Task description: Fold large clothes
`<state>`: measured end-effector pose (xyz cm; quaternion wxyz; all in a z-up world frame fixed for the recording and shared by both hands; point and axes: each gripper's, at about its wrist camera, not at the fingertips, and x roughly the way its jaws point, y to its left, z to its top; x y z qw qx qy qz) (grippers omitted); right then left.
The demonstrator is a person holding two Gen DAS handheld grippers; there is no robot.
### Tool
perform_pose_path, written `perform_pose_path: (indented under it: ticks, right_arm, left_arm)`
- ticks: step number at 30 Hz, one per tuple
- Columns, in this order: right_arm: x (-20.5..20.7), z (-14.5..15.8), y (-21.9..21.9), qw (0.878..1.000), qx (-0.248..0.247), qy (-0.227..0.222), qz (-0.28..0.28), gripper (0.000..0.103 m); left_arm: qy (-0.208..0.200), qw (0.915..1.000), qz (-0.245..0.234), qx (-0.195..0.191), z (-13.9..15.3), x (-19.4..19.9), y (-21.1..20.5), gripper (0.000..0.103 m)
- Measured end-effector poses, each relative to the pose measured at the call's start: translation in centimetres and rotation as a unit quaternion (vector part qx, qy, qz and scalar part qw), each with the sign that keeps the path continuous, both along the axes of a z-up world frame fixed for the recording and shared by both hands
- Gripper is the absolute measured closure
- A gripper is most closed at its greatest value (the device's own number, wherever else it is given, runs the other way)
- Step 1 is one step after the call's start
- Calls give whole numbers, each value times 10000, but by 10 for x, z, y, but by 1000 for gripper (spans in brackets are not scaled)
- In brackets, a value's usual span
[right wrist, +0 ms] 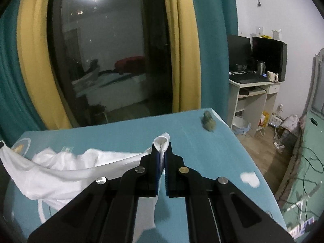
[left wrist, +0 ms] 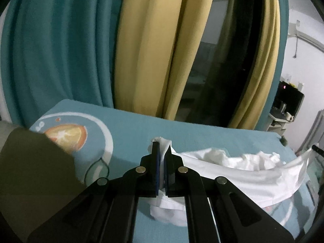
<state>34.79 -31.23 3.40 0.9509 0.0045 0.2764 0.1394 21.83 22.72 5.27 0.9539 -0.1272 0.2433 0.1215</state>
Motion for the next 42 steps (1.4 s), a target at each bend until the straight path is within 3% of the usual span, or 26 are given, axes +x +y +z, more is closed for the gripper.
perform_pose_path:
  ticks: [6, 14, 18, 20, 22, 24, 26, 28, 32, 37, 42]
  right_arm:
    - [54, -14, 11, 9995, 74, 311, -40, 99]
    - [109, -58, 30, 9950, 35, 994, -70, 99]
    - [127, -87, 31, 9901, 46, 1362, -321, 99]
    - [130, -99, 31, 9872, 10, 1545, -396, 97]
    - [131, -103, 29, 9857, 8, 1627, -438, 92]
    - [125, -96, 22, 9858, 77, 1582, -558, 81]
    - [114, -79, 18, 9876, 215, 1445, -578, 63]
    - [100, -62, 20, 9909, 241, 1224, -498, 54]
    - [70, -49, 22, 9934, 328, 1058, -297, 46]
    - [28, -77, 27, 9855, 461, 1622, 169, 46]
    - [-21, -94, 41, 9810, 98, 1848, 592, 46]
  left_arm:
    - [378, 9981, 202, -452, -26, 60, 33, 99]
    - [756, 9961, 362, -266, -49, 108, 38, 99]
    - [1268, 9903, 213, -517, -74, 134, 45, 99]
    - [1429, 9860, 106, -851, -83, 138, 46, 91]
    - [1329, 9870, 83, -905, -78, 130, 44, 56]
    - [1130, 9907, 87, -752, -63, 117, 40, 46]
    - [924, 9939, -17, -608, -45, 101, 34, 46]
    - [838, 9956, -72, -416, -34, 88, 27, 45]
    - [894, 9954, -111, -324, -34, 58, 18, 45]
    - [1330, 9894, -229, -544, -71, 26, 6, 45]
    - [1646, 9822, -486, -761, -96, 12, -6, 45]
